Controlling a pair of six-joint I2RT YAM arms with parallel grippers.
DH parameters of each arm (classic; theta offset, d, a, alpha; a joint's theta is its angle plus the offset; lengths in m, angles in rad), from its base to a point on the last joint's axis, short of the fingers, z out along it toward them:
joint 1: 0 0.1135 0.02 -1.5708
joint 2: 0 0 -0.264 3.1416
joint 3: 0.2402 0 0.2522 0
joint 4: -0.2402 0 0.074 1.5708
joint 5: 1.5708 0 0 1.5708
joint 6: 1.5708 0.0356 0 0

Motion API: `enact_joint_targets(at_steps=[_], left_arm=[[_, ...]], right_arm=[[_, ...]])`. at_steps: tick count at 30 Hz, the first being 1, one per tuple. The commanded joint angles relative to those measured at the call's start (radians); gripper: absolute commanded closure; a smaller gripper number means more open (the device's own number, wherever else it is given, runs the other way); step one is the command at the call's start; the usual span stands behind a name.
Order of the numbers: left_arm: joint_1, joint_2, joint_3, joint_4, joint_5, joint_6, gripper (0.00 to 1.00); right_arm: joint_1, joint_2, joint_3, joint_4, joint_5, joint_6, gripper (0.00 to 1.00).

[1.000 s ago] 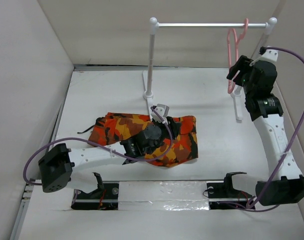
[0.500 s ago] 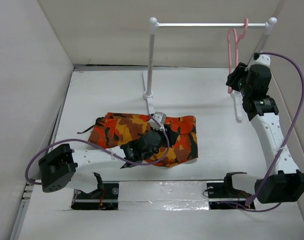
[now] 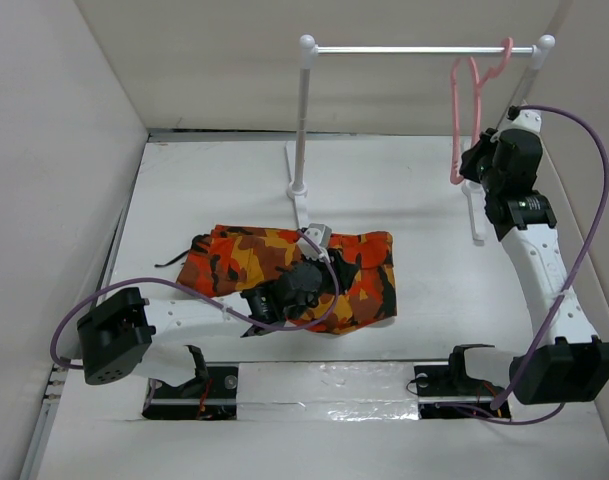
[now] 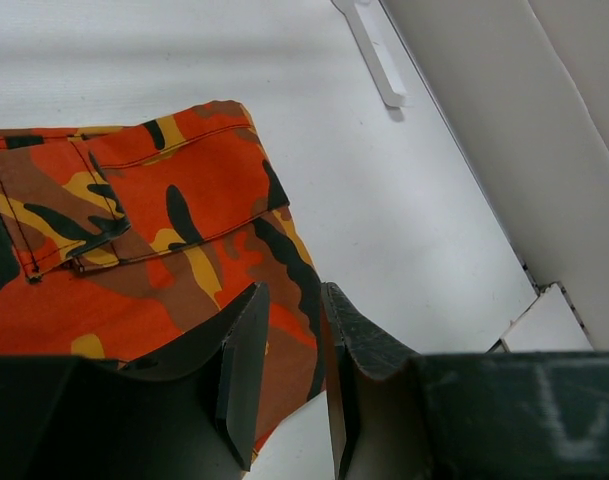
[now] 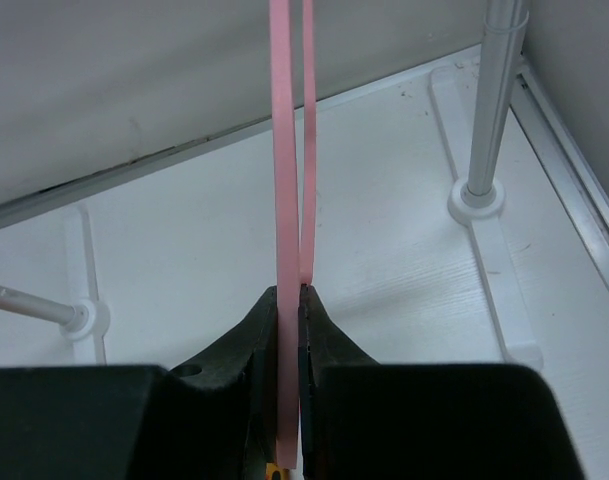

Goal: Place the trousers on the hanger
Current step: Pick up the hanger from the clothesline.

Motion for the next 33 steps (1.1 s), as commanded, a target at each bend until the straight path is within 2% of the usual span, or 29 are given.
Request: enact_joint_targets(at_steps=[1,4,9,15,21,26,30,33], left_arm=[[-0.006,-0.016,-0.007,0.055,-0.014,-0.009,0.75],[-0.006,-0.013,0.005,0.049,-0.017,-0.005,0.74],[-0.006,-0.021,0.036,0.037,-0.008,0.021,0.66],[-0.006,-0.061,0.152,-0.027,0.009,0.09,0.6],[0.053,-0.079,0.275,-0.049,0.087,0.149,0.55],[0.093,-0.007,0.416,-0.115,0.135,0.187,0.52],[0.162,0.091,0.519,-0.169,0.199,0.193,0.49],[0.248,0.223,0.655,-0.245,0.348,0.179,0.48]], right_arm=[[-0.007,-0.028,0.063,0.055,-0.012,-0.007,1.0],[-0.007,-0.044,0.094,0.044,-0.011,-0.015,1.0],[-0.007,-0.099,0.071,0.038,-0.003,-0.019,1.0],[-0.007,-0.172,-0.041,0.027,-0.055,-0.006,1.0],[0.004,-0.274,-0.193,0.032,-0.064,0.001,1.0],[0.067,-0.323,-0.287,0.012,-0.08,0.005,1.0],[0.182,-0.321,-0.392,0.006,-0.017,0.028,1.0],[0.257,-0.311,-0.472,-0.005,0.054,0.048,1.0]])
